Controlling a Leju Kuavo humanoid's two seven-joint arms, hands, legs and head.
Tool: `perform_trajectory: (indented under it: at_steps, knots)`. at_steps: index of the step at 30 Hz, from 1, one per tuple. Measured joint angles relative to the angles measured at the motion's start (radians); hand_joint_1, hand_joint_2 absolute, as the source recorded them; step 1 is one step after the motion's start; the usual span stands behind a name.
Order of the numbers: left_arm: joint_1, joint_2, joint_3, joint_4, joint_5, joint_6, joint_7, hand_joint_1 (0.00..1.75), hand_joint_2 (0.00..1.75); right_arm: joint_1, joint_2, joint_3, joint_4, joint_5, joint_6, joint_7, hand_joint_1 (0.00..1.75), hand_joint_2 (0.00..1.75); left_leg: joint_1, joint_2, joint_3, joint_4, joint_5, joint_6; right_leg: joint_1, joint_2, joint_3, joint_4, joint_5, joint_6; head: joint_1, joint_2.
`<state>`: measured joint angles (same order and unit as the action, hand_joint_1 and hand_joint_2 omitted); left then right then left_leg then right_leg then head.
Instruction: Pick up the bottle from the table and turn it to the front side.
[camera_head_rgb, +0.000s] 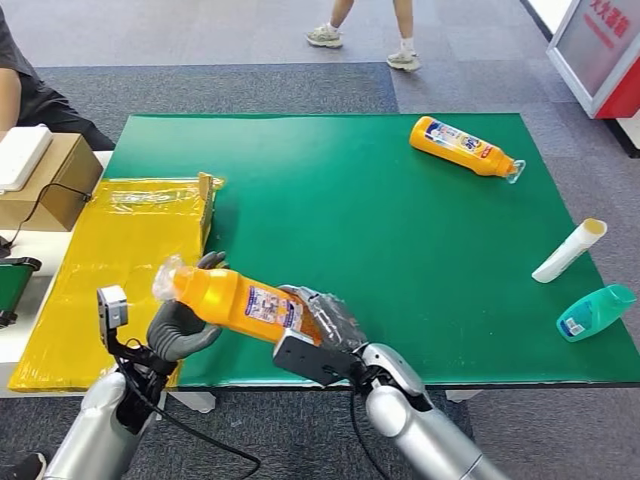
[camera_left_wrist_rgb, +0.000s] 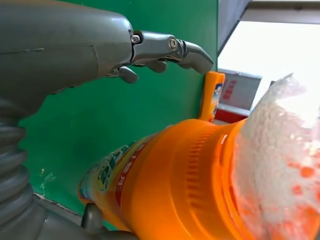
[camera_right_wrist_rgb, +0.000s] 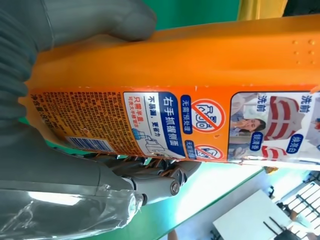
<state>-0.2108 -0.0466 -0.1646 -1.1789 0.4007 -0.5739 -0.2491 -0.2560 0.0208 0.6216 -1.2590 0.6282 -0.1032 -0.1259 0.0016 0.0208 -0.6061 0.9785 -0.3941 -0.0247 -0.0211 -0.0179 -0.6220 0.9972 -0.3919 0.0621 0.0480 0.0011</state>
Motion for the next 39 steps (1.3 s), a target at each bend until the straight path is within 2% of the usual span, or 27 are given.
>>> perform_trajectory:
  at_steps: [5,6,7,10,11,12,22,26,27,31,32,39]
  knots:
    - [-0.024,0.029,-0.047,0.031,-0.021,-0.008,0.003,0.01,1.75,-0.006,0.001,0.047,0.01,0.014,-0.004,0.001,1.75,1.75,0.0,0.0,0.0,0.0,0.0,0.0,0.0,0.0,0.0,0.0,0.0,0.0,0.0,0.0]
    - [-0.027,0.033,-0.053,0.035,-0.027,-0.007,0.001,0.05,1.75,-0.008,0.001,0.054,0.012,0.015,-0.004,0.002,1.75,1.75,0.0,0.0,0.0,0.0,0.0,0.0,0.0,0.0,0.0,0.0,0.0,0.0,0.0,0.0]
    - [-0.03,0.037,-0.059,0.038,-0.031,-0.007,-0.001,0.27,1.75,-0.009,0.001,0.058,0.014,0.015,-0.004,0.002,1.75,1.75,0.0,0.0,0.0,0.0,0.0,0.0,0.0,0.0,0.0,0.0,0.0,0.0,0.0,0.0]
    - [-0.034,0.046,-0.074,0.043,-0.041,-0.006,-0.011,1.45,1.75,-0.013,0.0,0.065,0.019,0.014,-0.005,0.003,1.75,1.75,0.0,0.0,0.0,0.0,0.0,0.0,0.0,0.0,0.0,0.0,0.0,0.0,0.0,0.0]
    - [-0.034,0.049,-0.079,0.044,-0.046,-0.007,-0.017,1.66,1.75,-0.015,0.0,0.067,0.02,0.013,-0.005,0.004,1.75,1.75,0.0,0.0,0.0,0.0,0.0,0.0,0.0,0.0,0.0,0.0,0.0,0.0,0.0,0.0]
    - [-0.034,0.051,-0.082,0.044,-0.052,-0.007,-0.024,1.73,1.75,-0.017,0.0,0.068,0.022,0.012,-0.005,0.004,1.75,1.75,0.0,0.0,0.0,0.0,0.0,0.0,0.0,0.0,0.0,0.0,0.0,0.0,0.0,0.0]
    - [-0.033,0.066,-0.101,0.035,-0.111,-0.021,-0.116,1.75,1.75,-0.02,0.0,0.079,0.025,0.004,-0.004,0.003,1.75,1.75,0.0,0.0,0.0,0.0,0.0,0.0,0.0,0.0,0.0,0.0,0.0,0.0,0.0,0.0]
    - [-0.024,0.069,-0.101,0.015,-0.125,-0.025,-0.151,1.75,1.75,-0.019,0.0,0.084,0.021,-0.004,-0.001,-0.004,0.26,1.75,0.0,0.0,0.0,0.0,0.0,0.0,0.0,0.0,0.0,0.0,0.0,0.0,0.0,0.0]
    - [-0.021,0.07,-0.101,0.007,-0.129,-0.025,-0.159,1.75,1.75,-0.019,0.0,0.085,0.019,-0.006,0.0,-0.006,0.26,1.75,0.0,0.0,0.0,0.0,0.0,0.0,0.0,0.0,0.0,0.0,0.0,0.0,0.0,0.0]
    - [-0.012,0.07,-0.101,-0.018,-0.146,-0.016,-0.17,1.75,1.75,-0.014,0.0,0.087,0.014,-0.011,0.002,-0.008,0.0,1.75,0.0,0.0,0.0,0.0,0.0,0.0,0.0,0.0,0.0,0.0,0.0,0.0,0.0,0.0]
    - [-0.01,0.07,-0.101,-0.024,-0.16,-0.005,-0.173,1.75,1.75,-0.012,0.0,0.087,0.013,-0.015,0.002,-0.007,0.0,1.75,0.0,0.0,0.0,0.0,0.0,0.0,0.0,0.0,0.0,0.0,0.0,0.0,0.0,0.0]
    - [0.018,0.073,-0.099,-0.13,-0.362,0.206,-0.166,1.75,1.75,0.016,-0.001,0.056,0.002,-0.052,-0.022,0.013,0.0,1.75,0.0,0.0,0.0,0.0,0.0,0.0,0.0,0.0,0.0,0.0,0.0,0.0,0.0,0.0]
